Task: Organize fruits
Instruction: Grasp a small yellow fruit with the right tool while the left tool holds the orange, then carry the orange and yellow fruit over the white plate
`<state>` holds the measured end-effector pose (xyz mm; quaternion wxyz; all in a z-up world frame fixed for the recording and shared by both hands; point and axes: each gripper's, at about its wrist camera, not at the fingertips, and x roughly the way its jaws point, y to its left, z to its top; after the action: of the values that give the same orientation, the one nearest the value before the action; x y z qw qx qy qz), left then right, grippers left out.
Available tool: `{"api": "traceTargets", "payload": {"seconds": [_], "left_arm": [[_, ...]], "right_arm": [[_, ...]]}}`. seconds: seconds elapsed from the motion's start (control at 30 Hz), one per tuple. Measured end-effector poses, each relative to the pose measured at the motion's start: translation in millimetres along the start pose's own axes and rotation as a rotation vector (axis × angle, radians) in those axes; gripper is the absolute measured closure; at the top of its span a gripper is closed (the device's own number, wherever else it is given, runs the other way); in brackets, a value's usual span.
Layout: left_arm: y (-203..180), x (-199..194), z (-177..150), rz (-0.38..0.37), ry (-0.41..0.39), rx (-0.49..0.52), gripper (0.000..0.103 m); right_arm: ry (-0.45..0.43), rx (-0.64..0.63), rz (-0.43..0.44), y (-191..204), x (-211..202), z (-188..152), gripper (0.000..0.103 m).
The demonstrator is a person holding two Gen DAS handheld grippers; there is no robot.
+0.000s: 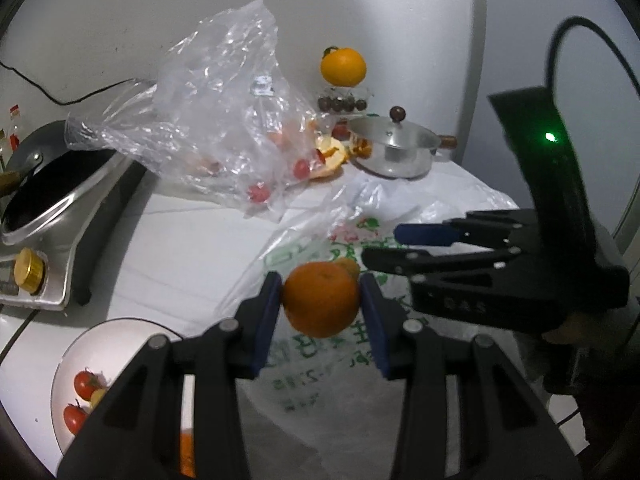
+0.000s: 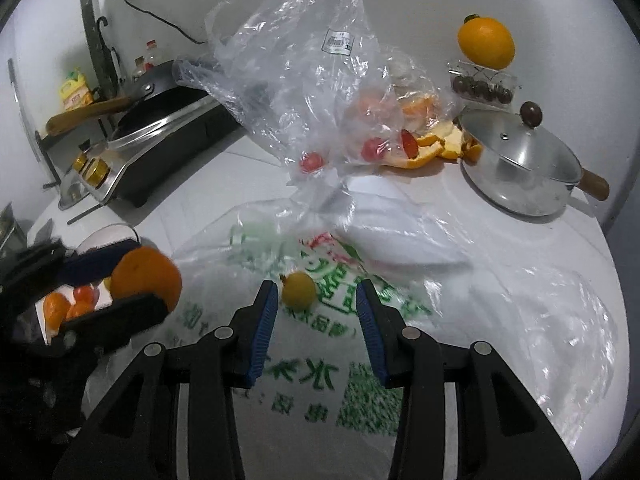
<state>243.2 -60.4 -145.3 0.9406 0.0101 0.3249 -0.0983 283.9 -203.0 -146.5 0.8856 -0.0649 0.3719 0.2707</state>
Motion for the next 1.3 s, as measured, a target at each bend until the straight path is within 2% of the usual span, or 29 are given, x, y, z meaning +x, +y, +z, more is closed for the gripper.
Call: {"api": "traceTargets", "payload": {"seconds": [0.27,0.57,0.73,0.83,1.3], "left_arm": [[20.5,6.7,-4.0,0.012,0.020,-0.050,0.062],[23.5,10.4,-6.8,0.005,0.028,-0.060,0.062],[23.5,8.0,-7.1,0.001,0.024,-0.054,0.062],[23.2,6.0,-7.0,0.000,0.021,-0.051,0.062],[21.2,-19.0,-9.7,0.004,-0.010,-0.044,0.062]], "right_arm": [[0.036,-0.010,0.004,10.8,26.7,4.9,0.060],[0.076,-0.016,-0.004,12.8,42.5,3.9,0.060],[0.095,-0.036,-0.006,16.8,47.4,0.9,0.069],[0.090,-0.051,-0.012,19.6,45.2,0.4,0.076],[0.038,-0.071,-0.017,32.2,11.8,-0.9,0.076]]}}
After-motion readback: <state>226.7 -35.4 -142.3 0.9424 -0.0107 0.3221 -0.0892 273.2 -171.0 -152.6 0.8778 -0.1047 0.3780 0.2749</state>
